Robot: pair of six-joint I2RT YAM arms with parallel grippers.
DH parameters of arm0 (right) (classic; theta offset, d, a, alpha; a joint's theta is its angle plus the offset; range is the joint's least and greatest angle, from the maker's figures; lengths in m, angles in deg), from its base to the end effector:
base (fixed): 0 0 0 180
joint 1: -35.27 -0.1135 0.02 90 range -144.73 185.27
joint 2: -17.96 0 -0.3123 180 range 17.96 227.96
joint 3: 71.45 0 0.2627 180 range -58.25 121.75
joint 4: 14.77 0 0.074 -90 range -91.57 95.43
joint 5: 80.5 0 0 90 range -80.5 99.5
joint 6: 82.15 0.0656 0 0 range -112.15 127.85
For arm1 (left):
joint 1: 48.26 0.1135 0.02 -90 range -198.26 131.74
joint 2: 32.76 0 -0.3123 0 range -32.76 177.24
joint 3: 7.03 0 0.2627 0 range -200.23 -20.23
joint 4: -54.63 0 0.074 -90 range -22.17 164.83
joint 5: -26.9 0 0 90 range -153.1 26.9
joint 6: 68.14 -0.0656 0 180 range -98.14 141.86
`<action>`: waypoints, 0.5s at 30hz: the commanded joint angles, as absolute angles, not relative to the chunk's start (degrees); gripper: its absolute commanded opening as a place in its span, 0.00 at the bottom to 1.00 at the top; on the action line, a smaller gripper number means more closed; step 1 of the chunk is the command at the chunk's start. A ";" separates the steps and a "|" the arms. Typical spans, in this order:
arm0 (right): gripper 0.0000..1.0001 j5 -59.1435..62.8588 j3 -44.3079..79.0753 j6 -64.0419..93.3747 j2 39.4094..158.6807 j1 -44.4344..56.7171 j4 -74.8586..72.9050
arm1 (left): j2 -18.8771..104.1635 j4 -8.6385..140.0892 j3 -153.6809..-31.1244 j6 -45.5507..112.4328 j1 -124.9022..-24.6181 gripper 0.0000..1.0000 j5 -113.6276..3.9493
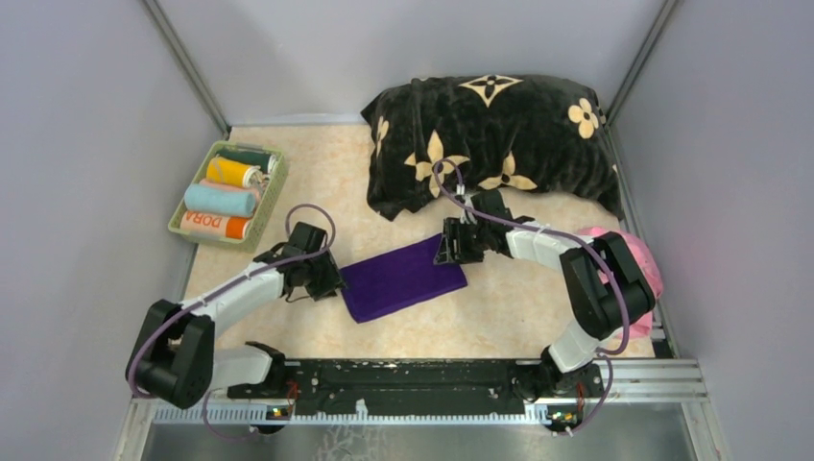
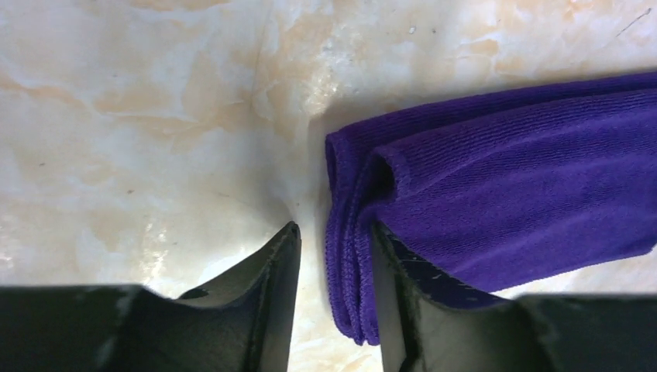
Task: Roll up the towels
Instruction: Roll the towel at the center of the board.
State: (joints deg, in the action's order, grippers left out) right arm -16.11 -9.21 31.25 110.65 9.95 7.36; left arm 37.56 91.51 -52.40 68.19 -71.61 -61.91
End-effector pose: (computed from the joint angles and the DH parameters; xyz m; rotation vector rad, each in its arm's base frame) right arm 0.2971 0.1719 0.1866 -0.2422 2.5804 0.8960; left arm 0.2004 -0.0880 0.1737 -0.5349 2.6669 -0.4131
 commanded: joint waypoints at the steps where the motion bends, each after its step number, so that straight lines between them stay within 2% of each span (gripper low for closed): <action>1: 0.55 -11.82 -12.23 28.70 107.53 8.14 10.95 | 42.02 86.49 -54.03 65.03 -71.31 0.42 -62.02; 5: 0.53 -10.10 -14.66 29.00 107.19 4.05 12.72 | 51.25 86.27 -60.60 60.95 -71.33 0.36 -64.07; 8: 0.53 -9.91 -16.11 30.89 105.50 -1.20 14.03 | 59.15 87.00 -68.08 56.76 -71.39 0.35 -64.53; 12: 0.53 -11.38 -16.28 34.25 101.00 -8.67 14.40 | 66.82 89.12 -79.02 51.01 -71.38 0.38 -64.78; 15: 0.53 -11.12 -14.57 34.61 96.81 -9.64 16.54 | 65.52 89.52 -81.99 49.52 -71.46 0.43 -66.22</action>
